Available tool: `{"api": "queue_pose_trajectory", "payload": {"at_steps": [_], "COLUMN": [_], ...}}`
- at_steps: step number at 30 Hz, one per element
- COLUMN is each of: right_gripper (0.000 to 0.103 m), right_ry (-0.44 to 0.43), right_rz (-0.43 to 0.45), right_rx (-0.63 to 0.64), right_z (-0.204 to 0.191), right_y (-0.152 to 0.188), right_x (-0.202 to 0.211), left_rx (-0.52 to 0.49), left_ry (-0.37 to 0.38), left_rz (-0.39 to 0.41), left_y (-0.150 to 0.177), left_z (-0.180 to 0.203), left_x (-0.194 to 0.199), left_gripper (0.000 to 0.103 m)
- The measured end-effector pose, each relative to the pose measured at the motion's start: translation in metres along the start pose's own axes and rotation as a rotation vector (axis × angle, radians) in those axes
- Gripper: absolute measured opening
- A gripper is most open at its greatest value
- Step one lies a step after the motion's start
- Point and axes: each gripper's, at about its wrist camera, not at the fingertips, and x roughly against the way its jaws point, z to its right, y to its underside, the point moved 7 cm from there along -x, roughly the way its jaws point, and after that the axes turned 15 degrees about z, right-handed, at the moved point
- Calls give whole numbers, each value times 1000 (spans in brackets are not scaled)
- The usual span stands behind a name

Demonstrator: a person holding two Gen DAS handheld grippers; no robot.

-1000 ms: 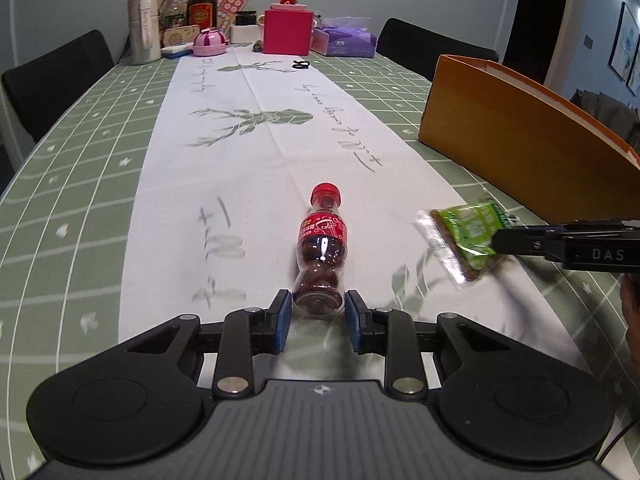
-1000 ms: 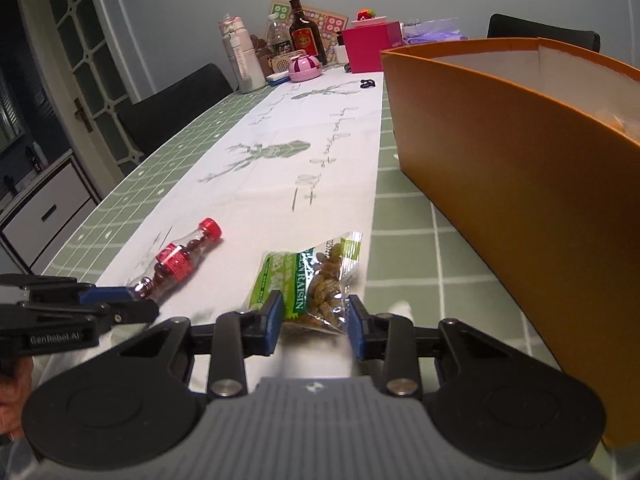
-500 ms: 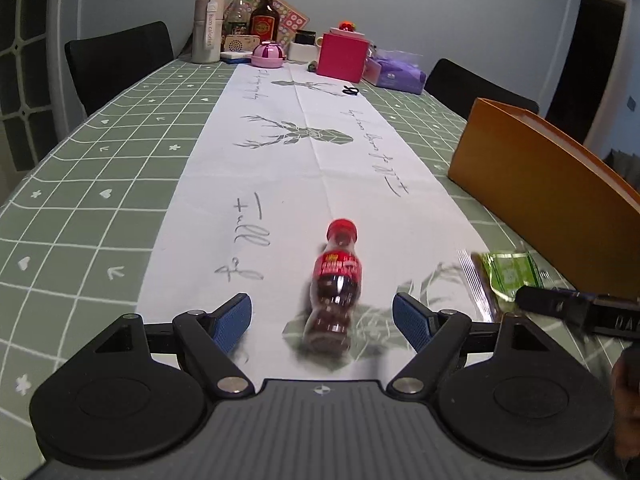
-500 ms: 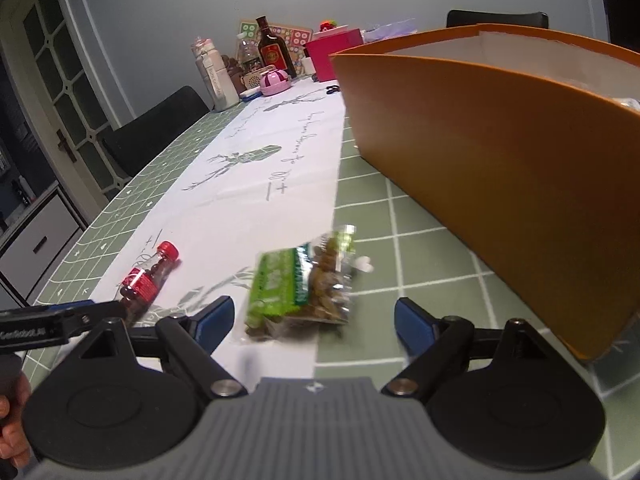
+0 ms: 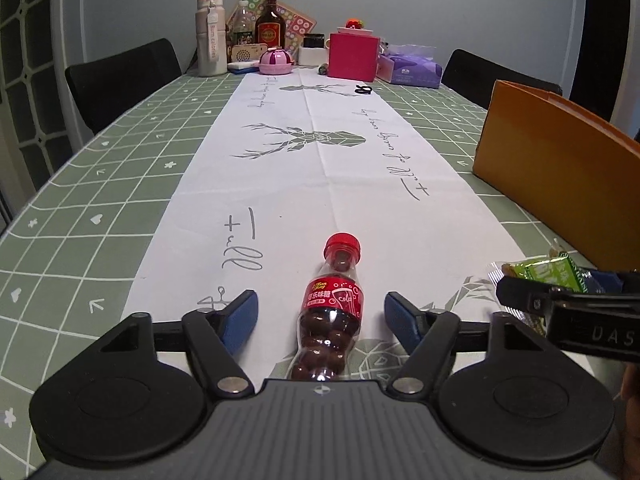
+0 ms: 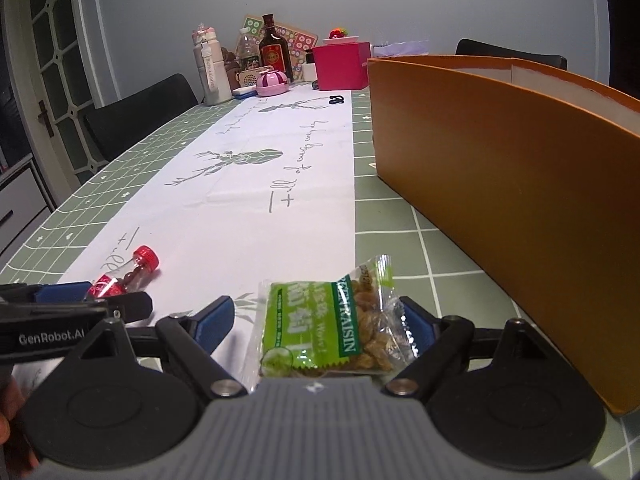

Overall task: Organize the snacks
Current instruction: 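Grasp the red cola bottle with the left gripper while the right grasps the green raisin pack, then lift both held snacks and carry them over the orange box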

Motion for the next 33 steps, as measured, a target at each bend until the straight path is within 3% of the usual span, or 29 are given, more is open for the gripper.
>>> {"api": "queue_pose_trajectory", "payload": {"at_steps": [5,10,13,15,17,33], "right_gripper": [78,73,66,65,63,58], "right_ry": [15,14,0,-8,-11,-20], "right_rz": [-3,-3,4,7,6,22], "right_rx": [40,69,55,54,55,51], "right_z": [-3,-6,-5,-5,-5,0], "right_y": [0,1,1,2,2,1], "right_x": [-4,-4,0,3,7,44], "left_rx": [25,-30,-41,-38,-31,-43], "left_ry": [2,33,54,61,64,112], "left_rz": [-8,-27,-33,-35,-39,-43], "left_y": [-1,1,1,2,2,2], "left_z": [0,10,15,15,15,28], "left_x": [0,3,7,9,11,45], "left_gripper": [74,71,57,39,35,34]}}
